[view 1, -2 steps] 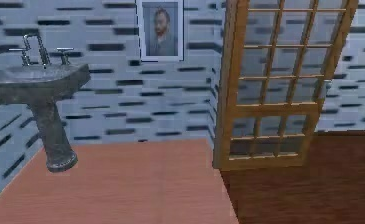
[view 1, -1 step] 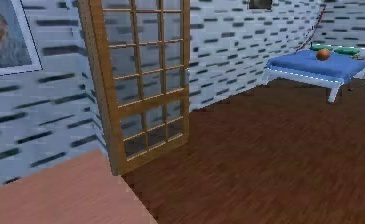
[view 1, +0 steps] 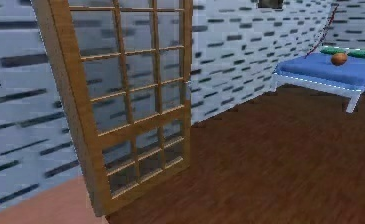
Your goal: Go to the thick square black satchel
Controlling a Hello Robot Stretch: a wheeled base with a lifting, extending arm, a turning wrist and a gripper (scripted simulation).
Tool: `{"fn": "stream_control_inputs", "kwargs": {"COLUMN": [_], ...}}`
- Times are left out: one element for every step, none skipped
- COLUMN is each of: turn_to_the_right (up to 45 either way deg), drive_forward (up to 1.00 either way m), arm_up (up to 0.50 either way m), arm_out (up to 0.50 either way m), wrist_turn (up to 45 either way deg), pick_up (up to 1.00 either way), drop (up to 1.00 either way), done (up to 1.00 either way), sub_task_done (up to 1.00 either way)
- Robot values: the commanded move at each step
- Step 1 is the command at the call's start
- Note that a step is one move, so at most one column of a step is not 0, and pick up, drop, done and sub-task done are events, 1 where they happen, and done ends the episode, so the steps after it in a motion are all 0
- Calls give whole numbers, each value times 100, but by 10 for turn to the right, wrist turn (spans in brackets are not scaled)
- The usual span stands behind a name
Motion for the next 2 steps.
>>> {"fn": "stream_control_inputs", "kwargs": {"turn_to_the_right": [450, 0], "drive_forward": [0, 100], "arm_up": [0, 0], "arm_out": [0, 0], "wrist_turn": [0, 0], "pick_up": [0, 0], "drop": [0, 0], "done": [0, 0], "sub_task_done": [0, 0]}}
